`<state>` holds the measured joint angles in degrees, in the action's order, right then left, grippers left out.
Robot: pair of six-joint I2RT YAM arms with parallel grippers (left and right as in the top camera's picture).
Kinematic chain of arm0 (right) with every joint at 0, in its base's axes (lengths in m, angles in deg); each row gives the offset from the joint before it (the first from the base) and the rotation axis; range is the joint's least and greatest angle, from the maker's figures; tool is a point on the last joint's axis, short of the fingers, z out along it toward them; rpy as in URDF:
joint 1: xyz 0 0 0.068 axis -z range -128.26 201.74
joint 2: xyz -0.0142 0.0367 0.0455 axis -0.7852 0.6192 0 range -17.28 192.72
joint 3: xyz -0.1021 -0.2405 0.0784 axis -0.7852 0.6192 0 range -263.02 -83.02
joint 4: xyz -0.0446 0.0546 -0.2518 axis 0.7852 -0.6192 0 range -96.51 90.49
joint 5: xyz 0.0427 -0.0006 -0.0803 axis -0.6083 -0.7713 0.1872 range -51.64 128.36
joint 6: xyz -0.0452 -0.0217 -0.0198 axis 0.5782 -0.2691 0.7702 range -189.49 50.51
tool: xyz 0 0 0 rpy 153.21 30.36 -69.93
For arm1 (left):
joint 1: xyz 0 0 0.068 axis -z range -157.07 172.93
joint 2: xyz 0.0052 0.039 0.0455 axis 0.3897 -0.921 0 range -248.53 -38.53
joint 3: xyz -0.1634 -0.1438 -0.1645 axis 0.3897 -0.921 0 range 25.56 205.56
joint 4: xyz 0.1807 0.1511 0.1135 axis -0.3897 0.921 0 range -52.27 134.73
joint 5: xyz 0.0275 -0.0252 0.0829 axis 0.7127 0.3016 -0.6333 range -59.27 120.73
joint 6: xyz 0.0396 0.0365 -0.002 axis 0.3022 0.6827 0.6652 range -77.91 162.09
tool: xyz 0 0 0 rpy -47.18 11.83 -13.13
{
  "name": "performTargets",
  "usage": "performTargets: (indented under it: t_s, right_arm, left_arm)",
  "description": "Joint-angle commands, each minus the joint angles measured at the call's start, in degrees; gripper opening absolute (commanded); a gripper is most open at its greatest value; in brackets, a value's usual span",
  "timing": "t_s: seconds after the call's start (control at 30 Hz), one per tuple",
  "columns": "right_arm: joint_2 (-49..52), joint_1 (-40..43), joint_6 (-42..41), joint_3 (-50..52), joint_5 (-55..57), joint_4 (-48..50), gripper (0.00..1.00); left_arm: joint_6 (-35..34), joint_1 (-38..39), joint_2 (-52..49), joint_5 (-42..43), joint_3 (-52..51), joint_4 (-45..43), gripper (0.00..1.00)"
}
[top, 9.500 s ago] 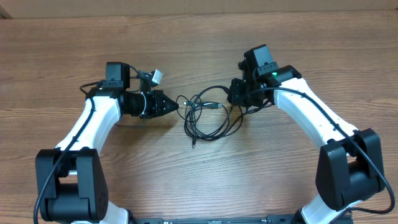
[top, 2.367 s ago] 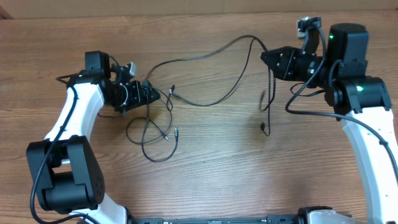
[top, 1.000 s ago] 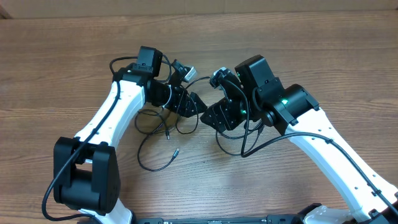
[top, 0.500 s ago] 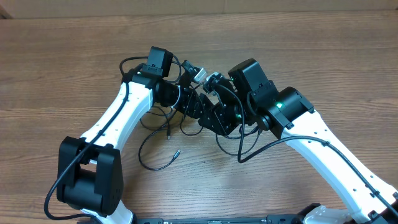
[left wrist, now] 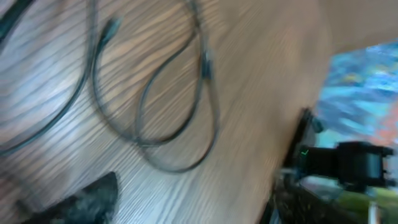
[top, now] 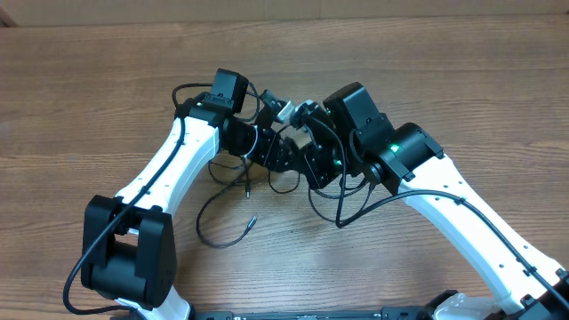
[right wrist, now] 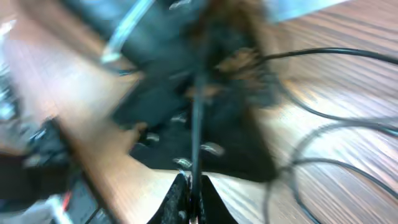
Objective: Untangle cables
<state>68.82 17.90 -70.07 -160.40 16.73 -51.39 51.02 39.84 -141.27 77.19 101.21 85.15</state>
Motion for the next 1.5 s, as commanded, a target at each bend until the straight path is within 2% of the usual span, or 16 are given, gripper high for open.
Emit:
performTargets:
  t_s: [0.0, 0.13, 0.37, 0.47, 0.63, 0.77, 0.93, 1.0, 1.07, 1.13, 1.2, 1.23, 1.27, 1.3, 1.4, 1.47]
  right_arm:
    - [0.07, -0.17, -15.06, 0.24, 19.74, 0.33, 0.04]
    - [0.07, -0.15, -30.49, 0.24, 32.98, 2.43, 0.04]
    - [0.07, 1.62, -33.86, 0.22, 36.65, -0.59, 0.04]
    - [-0.02, 3.67, -27.67, -1.20, 36.52, 2.29, 0.04]
    - [-0.59, 7.50, -16.98, -16.31, 36.09, 2.16, 0.04]
    - [-0.59, 8.48, -15.34, -28.26, 24.35, 2.80, 0.04]
    - [-0.11, 8.48, -10.60, -29.83, 5.29, 3.30, 0.04]
    - [0.44, 8.48, -9.94, -29.83, 5.64, 0.22, 0.04]
    - [1.14, 8.48, -9.99, -29.83, 12.02, -5.90, 0.11]
    - [1.46, 8.52, -10.16, -29.83, 18.45, -11.69, 0.25]
    - [1.84, 9.64, -15.96, -29.83, 25.57, -17.99, 0.37]
    - [1.86, 10.34, -17.03, -29.83, 26.43, -19.32, 0.49]
    - [1.97, 11.45, -17.42, -29.83, 26.29, -20.41, 0.84]
    - [2.01, 12.46, -17.42, -29.83, 25.75, -20.72, 1.00]
    - [2.01, 15.69, -17.27, -29.83, 22.16, -22.34, 1.00]
    - [2.10, 17.57, -17.20, -29.83, 22.16, -23.89, 1.00]
  left_arm:
    - [-0.17, 0.28, 1.70, -11.19, 1.29, 2.62, 0.71]
    - [0.11, 0.26, 1.70, -14.10, 1.29, 4.96, 0.69]
    - [3.91, -3.26, 3.65, -13.64, 3.93, 6.69, 0.68]
    - [0.68, -7.26, 3.93, -15.43, 5.68, 6.99, 0.68]
    - [-10.67, -14.97, 3.85, -19.65, 5.73, 7.67, 0.71]
    - [-10.67, -15.34, 3.85, -19.67, 5.73, 8.26, 0.73]
    - [-10.62, -15.34, 3.85, -19.63, 5.73, 8.35, 0.74]
    - [-10.62, -15.34, 3.85, -19.56, 5.73, 8.35, 0.75]
    - [-10.23, -15.28, 3.85, -19.26, 5.73, 8.96, 0.75]
    - [-8.48, -14.69, 3.85, -18.32, 5.73, 9.14, 0.76]
    - [-5.64, -13.03, 3.85, -18.32, 5.73, 8.31, 0.77]
    - [-4.44, -12.20, 3.85, -18.32, 5.73, 7.80, 0.77]
    - [-3.10, -10.88, 3.85, -18.34, 5.73, 7.02, 0.79]
    - [-2.29, -9.31, 3.74, -18.36, 5.73, 6.10, 0.79]
    - [-1.20, -4.98, 3.65, -19.63, 5.70, 3.74, 0.86]
    - [-1.22, -1.75, 3.63, -24.35, 5.70, 2.12, 0.86]
